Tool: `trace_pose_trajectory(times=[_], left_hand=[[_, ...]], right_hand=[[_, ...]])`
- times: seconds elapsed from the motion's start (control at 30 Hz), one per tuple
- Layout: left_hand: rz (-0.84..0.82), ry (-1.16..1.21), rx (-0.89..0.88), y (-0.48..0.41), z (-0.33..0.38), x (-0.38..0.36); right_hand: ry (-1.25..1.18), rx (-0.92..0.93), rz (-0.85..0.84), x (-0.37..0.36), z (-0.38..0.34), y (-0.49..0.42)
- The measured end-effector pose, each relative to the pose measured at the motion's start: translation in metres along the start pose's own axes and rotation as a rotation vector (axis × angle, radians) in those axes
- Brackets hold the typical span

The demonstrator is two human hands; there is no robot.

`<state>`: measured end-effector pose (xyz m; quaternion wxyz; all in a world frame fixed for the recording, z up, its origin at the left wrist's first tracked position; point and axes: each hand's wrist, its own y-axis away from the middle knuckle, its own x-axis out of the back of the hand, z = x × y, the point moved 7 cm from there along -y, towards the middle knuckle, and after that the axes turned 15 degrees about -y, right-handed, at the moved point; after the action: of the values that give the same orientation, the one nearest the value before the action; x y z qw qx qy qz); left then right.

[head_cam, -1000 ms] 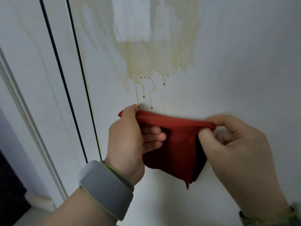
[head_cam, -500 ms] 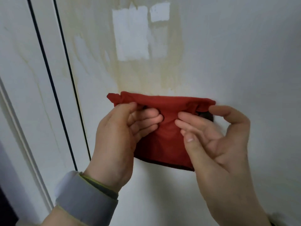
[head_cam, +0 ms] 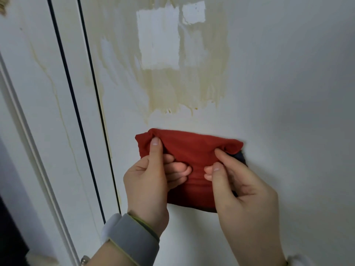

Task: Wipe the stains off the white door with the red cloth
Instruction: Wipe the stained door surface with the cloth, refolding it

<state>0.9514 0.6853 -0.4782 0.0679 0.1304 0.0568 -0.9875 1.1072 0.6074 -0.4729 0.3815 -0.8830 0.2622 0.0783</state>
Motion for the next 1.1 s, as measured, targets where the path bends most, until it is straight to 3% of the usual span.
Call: trace_pose_trajectory(times=[0.37, 0.7, 1.1], left_hand=[[-0.181, -0.038, -0.012, -0.015, 0.040, -0.009], [-0.055, -0.016, -0.074, -0.009, 0.019, -0.002], [-0.032, -0.011, -0.053, -0.008, 0.010, 0.001]], right_hand=[[-0.128, -0.094, -0.327, -0.011, -0.007, -0.011], [-0.172, -0.080, -0.043, -0.008, -0.002, -0.008], [-0.102, -0.042, 0.002, -0.006, 0.000, -0.008]])
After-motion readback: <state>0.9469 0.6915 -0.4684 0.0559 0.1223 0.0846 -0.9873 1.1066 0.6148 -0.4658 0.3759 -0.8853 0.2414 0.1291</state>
